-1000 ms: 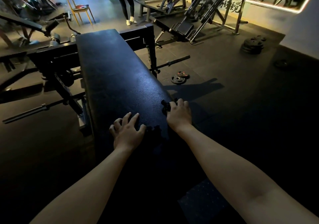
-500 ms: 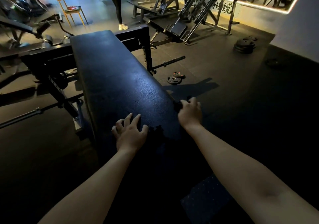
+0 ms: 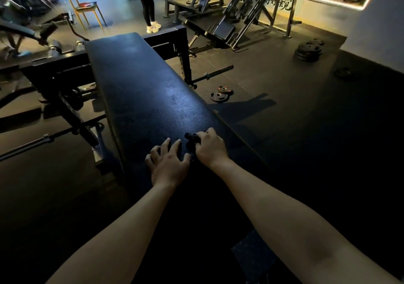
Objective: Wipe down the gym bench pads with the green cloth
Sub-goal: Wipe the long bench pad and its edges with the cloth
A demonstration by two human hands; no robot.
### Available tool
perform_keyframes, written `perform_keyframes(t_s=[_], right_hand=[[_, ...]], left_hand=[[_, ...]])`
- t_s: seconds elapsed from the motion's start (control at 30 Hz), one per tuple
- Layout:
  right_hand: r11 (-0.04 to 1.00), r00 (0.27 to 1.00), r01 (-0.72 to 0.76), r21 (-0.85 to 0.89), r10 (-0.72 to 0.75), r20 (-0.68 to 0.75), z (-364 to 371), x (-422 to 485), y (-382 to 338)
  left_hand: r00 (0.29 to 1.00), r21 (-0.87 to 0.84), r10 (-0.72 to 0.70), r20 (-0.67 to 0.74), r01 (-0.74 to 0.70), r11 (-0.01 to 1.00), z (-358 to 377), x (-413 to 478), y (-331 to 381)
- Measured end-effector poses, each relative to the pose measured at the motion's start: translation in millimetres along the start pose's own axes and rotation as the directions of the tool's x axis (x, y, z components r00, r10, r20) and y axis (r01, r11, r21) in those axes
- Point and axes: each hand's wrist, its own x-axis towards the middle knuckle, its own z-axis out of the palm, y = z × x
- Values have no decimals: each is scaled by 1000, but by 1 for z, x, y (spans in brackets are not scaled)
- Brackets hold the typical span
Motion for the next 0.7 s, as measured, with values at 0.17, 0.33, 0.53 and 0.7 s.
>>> perform_keyframes(t_s=[0.17, 0.33, 0.53, 0.7], right_hand=[[997, 983, -71, -8, 68, -170, -30, 20, 38], [955, 951, -279, -103, 261, -164, -31, 29, 63], [987, 983, -144, -68, 135, -123, -1, 24, 21], [999, 999, 38, 32, -39, 37, 13, 21, -15]], left_hand=[[1000, -14, 20, -13, -20, 1000, 0, -2, -3], [1000, -19, 13, -14, -13, 1000, 0, -1, -1], [1000, -44, 12, 14, -11, 999, -1, 1, -2], [1000, -180, 21, 5, -20, 983, -12, 8, -9]])
